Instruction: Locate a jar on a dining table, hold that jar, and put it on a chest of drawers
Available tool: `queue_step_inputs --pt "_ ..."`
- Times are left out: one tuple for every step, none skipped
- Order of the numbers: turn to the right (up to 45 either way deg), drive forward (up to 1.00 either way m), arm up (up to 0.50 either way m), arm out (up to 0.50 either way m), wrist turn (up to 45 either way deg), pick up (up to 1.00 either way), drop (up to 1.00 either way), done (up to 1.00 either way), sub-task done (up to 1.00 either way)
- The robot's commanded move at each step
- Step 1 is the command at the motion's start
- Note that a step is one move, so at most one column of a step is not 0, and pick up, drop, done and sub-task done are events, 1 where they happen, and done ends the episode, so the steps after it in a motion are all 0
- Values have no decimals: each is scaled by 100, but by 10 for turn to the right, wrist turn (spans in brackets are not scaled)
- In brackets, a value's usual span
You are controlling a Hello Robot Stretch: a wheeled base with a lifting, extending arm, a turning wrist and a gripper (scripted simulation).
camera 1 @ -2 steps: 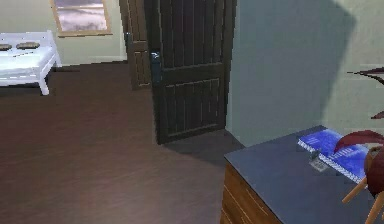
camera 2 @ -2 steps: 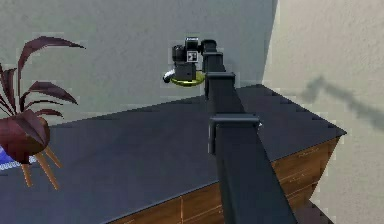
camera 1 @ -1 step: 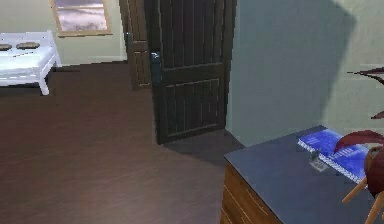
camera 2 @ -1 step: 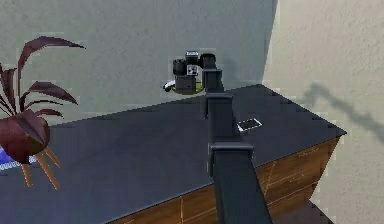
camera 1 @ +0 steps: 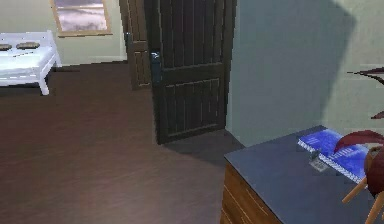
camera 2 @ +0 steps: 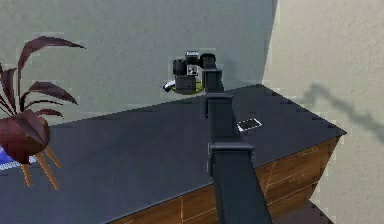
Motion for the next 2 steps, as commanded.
queue_step_inputs --pt "0 0 0 0 0 0 100 0 0" --pt "0 0 4 0 0 0 0 0 0"
